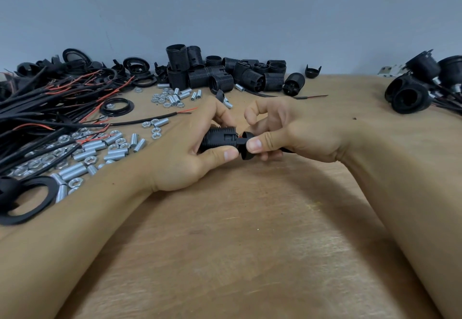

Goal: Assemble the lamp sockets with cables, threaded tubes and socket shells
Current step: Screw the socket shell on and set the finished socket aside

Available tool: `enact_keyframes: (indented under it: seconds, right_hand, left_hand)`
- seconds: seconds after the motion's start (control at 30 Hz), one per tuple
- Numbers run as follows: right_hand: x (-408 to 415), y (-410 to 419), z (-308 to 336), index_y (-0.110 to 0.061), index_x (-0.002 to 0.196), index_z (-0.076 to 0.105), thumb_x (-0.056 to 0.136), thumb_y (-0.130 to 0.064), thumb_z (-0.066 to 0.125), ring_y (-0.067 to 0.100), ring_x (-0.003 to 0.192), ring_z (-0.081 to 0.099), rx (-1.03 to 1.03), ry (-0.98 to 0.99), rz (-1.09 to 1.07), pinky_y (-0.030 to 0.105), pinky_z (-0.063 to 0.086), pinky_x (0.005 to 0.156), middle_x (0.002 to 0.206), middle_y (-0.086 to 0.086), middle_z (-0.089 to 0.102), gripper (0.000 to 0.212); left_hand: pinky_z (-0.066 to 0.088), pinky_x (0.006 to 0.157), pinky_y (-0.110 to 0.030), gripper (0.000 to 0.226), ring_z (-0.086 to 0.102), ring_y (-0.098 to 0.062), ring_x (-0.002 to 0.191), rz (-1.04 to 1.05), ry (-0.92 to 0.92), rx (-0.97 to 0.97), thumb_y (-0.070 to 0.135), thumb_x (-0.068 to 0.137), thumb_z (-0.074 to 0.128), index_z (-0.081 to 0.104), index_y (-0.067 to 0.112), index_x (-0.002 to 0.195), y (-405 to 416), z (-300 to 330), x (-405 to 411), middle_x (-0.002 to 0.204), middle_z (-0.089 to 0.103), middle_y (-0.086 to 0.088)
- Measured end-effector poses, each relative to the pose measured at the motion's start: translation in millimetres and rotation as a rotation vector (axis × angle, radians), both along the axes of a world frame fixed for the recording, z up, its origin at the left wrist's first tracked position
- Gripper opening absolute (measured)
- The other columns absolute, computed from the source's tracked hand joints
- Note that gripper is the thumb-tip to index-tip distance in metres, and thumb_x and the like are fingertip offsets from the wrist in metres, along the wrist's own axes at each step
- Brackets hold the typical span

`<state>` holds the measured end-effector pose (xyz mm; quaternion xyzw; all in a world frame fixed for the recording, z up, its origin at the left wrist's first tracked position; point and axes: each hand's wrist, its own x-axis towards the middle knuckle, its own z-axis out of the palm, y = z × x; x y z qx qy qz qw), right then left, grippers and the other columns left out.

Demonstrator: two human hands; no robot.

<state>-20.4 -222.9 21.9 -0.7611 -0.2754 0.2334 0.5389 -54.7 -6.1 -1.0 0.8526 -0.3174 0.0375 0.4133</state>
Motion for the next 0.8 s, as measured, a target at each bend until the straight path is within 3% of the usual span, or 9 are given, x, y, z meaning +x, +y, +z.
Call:
enact_keyframes:
  seconds: [0.2,0.3,0.47,0.63,0.73,0.8]
  right_hand:
    - [-4.0,3.0,-2.5,-0.016,0.092,0.047,0.082,-0.016,0.063,0.013,0.062,0.054,0.024,0.018,0.042,0.023,0.043,0.054,0.068,-0.003,0.06,0.019]
    - [-4.8,4.7,-1.7,-0.015,0.092,0.044,0.084,-0.015,0.062,0.014,0.06,0.054,0.07,0.031,0.047,0.025,0.045,0.055,0.066,-0.005,0.06,0.02]
    - [-5.4,4.9,0.6,-0.015,0.094,0.044,0.084,-0.017,0.072,0.016,0.06,0.062,0.099,0.032,0.038,0.028,0.053,0.058,0.067,0.001,0.065,0.03]
    - [-7.6,8.5,-1.3,-0.012,0.102,0.048,0.078,-0.019,0.067,0.016,0.062,0.066,0.139,0.06,0.044,0.028,0.055,0.061,0.069,0.004,0.07,0.032]
    - [-6.0,9.5,-2.0,-0.008,0.108,0.056,0.077,-0.02,0.069,0.016,0.066,0.067,0.183,0.08,-0.009,0.027,0.055,0.063,0.079,0.007,0.073,0.036]
    - [-5.6,7.6,-0.9,-0.01,0.103,0.066,0.079,-0.03,0.069,0.017,0.074,0.069,0.088,0.045,-0.015,0.026,0.057,0.068,0.089,0.01,0.075,0.032]
  left_hand:
    - [0.043,0.083,-0.058,0.05,0.054,-0.041,0.094,-0.039,-0.011,-0.028,0.044,0.08,0.056,0.046,0.004,0.108,2.5,1.4,-0.5,0.104,0.059,-0.017]
    - [0.043,0.079,-0.052,0.049,0.054,-0.038,0.089,-0.047,-0.023,-0.068,0.04,0.081,0.057,0.047,-0.001,0.106,3.1,5.0,-1.5,0.102,0.058,-0.021]
    - [0.045,0.076,-0.054,0.051,0.056,-0.041,0.084,-0.022,-0.047,-0.036,0.04,0.078,0.063,0.048,0.0,0.106,4.1,7.7,-2.3,0.098,0.06,-0.021]
    - [0.048,0.076,-0.054,0.042,0.061,-0.038,0.086,0.022,-0.094,-0.027,0.021,0.075,0.072,0.048,0.003,0.105,0.7,4.4,-3.0,0.1,0.062,-0.017]
    - [0.047,0.078,-0.055,0.044,0.059,-0.043,0.088,0.053,-0.138,-0.092,0.019,0.076,0.072,0.048,-0.001,0.106,1.2,4.9,-3.0,0.102,0.061,-0.022]
    - [0.046,0.077,-0.056,0.046,0.058,-0.044,0.087,0.058,-0.162,-0.105,0.025,0.076,0.072,0.047,0.001,0.106,0.4,4.9,-3.5,0.101,0.061,-0.023]
